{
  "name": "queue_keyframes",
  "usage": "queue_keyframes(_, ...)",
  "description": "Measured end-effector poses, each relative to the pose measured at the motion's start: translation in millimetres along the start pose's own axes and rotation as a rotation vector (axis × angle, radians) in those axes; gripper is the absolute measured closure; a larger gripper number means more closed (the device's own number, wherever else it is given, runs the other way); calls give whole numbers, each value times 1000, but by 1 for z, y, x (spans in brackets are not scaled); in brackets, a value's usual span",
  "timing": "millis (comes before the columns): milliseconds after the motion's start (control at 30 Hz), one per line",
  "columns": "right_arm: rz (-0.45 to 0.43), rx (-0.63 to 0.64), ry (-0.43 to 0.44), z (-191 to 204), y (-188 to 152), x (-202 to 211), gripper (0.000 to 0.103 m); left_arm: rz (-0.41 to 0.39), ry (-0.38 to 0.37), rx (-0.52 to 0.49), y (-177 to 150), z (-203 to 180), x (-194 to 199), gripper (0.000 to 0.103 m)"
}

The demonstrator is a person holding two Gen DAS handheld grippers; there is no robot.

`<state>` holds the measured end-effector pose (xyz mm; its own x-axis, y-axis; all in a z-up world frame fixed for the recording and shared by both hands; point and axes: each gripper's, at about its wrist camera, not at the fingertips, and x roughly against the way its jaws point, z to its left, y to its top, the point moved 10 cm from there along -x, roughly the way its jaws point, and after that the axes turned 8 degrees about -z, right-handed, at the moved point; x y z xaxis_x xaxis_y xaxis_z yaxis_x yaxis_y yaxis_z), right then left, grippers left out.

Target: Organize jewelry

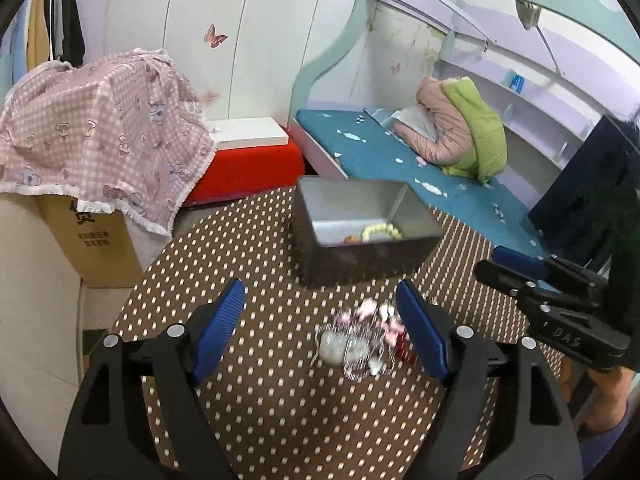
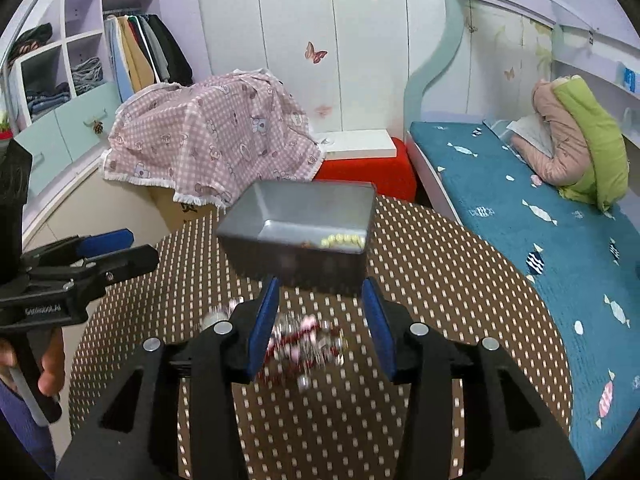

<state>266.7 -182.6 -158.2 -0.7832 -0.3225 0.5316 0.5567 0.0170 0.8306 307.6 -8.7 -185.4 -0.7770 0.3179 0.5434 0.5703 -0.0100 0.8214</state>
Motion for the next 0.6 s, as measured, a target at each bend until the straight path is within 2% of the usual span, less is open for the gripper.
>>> queue_keyframes(100, 7, -5, -16, -2, -18, 7, 54, 17, 10, -11, -17, 1, 0, 24)
queue_keyframes(300, 41, -29, -6, -1, -45, 10, 54, 66, 12, -82, -50, -10, -11, 24)
queue_keyframes(367, 51, -39, -1, -1, -53, 12, 54, 76, 45, -115, -57, -9, -19, 25)
queue_keyframes(433, 55, -47, 5, 0, -58, 14, 53, 68, 122, -162, -59, -1, -23, 25)
queue_keyframes(600, 58, -53, 13, 1, -63, 17, 51, 113, 171, -179, -69, 12, -37, 25)
